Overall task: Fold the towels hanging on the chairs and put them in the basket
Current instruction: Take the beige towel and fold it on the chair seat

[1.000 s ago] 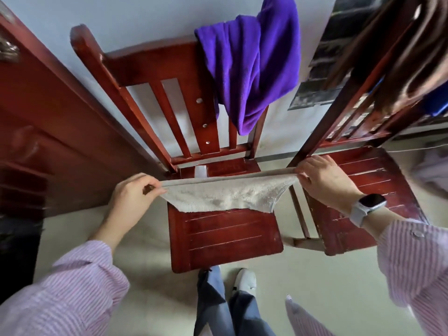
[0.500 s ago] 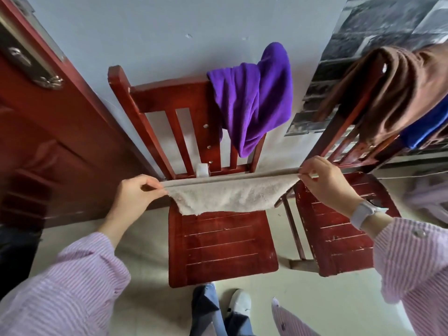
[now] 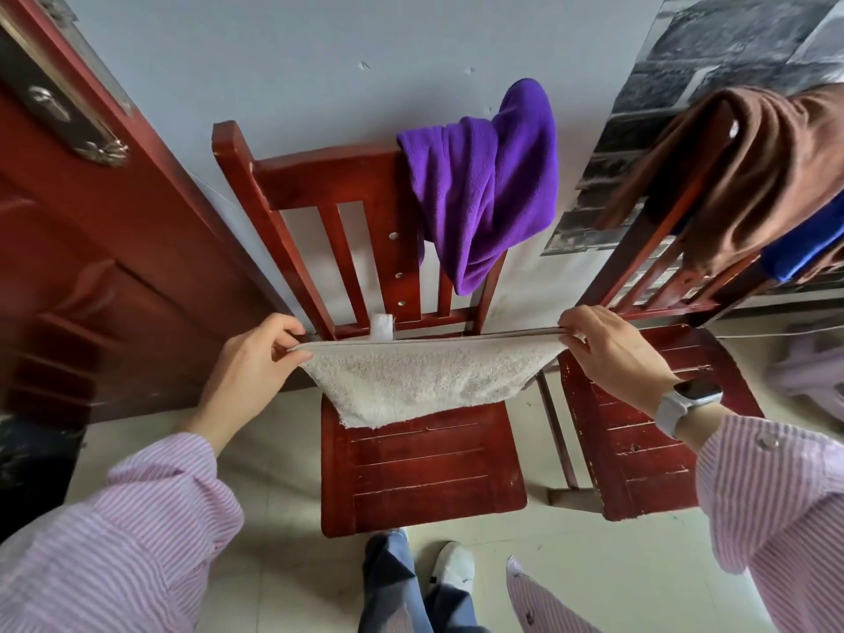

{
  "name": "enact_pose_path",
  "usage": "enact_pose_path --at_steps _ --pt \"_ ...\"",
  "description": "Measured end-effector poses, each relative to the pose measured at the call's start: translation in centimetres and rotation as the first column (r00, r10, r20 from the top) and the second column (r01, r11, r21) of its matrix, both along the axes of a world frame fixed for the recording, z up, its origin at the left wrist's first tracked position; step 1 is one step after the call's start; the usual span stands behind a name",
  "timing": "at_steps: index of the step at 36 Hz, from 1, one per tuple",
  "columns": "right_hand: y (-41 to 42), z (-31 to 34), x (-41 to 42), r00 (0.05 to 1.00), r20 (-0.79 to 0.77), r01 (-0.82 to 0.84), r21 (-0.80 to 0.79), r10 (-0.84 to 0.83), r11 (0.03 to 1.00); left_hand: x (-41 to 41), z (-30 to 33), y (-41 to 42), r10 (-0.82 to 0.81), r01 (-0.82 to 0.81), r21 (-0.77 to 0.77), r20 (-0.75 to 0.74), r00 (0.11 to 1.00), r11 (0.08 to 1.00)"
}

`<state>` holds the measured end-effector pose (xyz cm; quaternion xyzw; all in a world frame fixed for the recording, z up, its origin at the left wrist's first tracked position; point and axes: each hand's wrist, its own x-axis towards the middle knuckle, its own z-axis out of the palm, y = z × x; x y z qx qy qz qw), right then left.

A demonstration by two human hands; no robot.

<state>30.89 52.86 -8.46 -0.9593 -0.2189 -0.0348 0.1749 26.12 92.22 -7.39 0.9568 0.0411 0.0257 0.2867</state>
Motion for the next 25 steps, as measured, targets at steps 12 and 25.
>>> enact_pose_path --at_steps 12,25 --pt "0.6 -2.1 2.0 0.997 0.003 -0.076 -0.051 0.076 0.996 0.7 -2.7 0.9 -0.208 0.187 0.263 0.057 0.976 0.947" --pt "4.0 -3.8 3.1 0.972 0.053 0.214 0.205 -0.23 0.955 2.4 -4.3 0.5 0.114 -0.173 0.13 0.372 0.921 0.976"
